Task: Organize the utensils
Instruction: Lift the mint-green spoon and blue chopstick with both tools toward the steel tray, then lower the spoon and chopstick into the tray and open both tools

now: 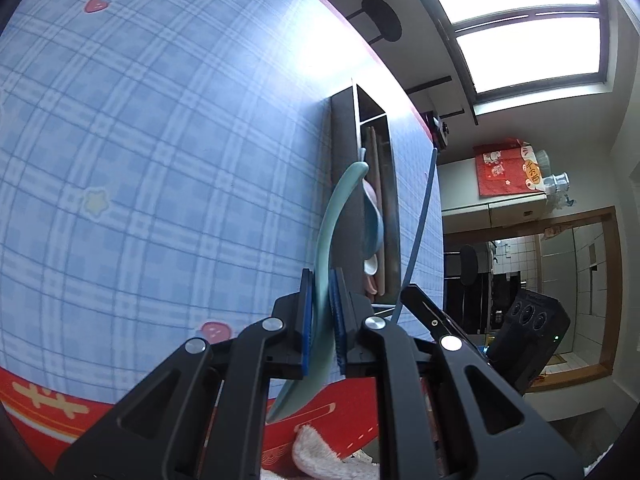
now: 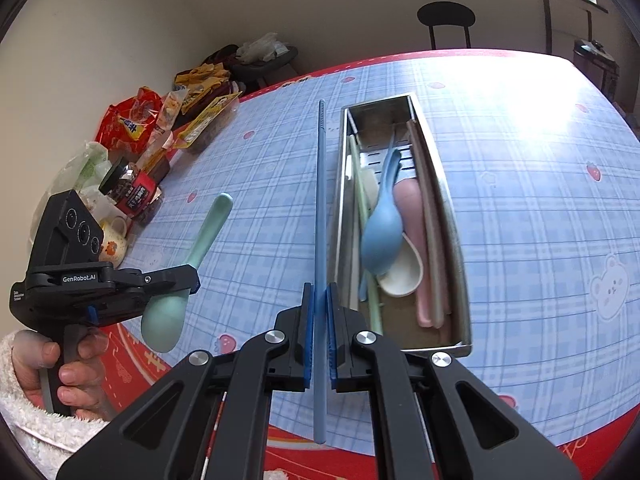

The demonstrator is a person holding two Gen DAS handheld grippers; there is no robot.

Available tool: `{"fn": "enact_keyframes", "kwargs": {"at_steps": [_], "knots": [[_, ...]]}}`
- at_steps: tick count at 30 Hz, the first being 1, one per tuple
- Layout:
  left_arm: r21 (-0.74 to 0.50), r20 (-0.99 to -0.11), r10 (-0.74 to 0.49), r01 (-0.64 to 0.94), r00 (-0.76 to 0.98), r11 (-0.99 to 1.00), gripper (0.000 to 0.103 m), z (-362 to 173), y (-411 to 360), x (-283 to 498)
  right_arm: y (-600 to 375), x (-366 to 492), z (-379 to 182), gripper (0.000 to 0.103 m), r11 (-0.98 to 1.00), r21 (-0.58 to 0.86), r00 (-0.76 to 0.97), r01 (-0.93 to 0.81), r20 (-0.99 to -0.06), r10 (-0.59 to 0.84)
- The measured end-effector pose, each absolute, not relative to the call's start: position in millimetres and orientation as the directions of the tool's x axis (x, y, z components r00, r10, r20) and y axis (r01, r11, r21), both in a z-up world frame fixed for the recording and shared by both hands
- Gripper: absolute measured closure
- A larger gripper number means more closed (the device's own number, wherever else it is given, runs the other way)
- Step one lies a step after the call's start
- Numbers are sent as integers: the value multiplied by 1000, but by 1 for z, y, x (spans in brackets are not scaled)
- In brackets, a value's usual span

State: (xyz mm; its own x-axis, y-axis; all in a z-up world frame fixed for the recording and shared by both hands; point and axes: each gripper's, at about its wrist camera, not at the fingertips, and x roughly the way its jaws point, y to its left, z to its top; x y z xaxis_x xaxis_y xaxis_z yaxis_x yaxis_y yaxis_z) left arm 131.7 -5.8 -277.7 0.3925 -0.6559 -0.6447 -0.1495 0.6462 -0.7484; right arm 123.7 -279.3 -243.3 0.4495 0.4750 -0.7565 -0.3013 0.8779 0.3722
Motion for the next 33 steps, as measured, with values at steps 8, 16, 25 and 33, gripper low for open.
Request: {"fn": "enact_keyframes", "kwargs": {"at_steps": [8,16,25,33], "knots": [[-782,-602,-691,-120,401,612,90,-264,-61,177,-305,160,-245,97,902,334,457,-274,-780,428],[-811,-579,-694,-215,428,544,90,-284,-94,216,-316,195,-257,97,903,342,420,-260,-801,425],[-812,-583,-674,-302,454,499,90,-307,-111,237,-318,219,-270,97,899,359,381,-250,-817,432],[-796,-605,-656,-312,451,519,84,-319,-113,246,-313,228,-275,97,897,359,357,-256,-827,433]]}}
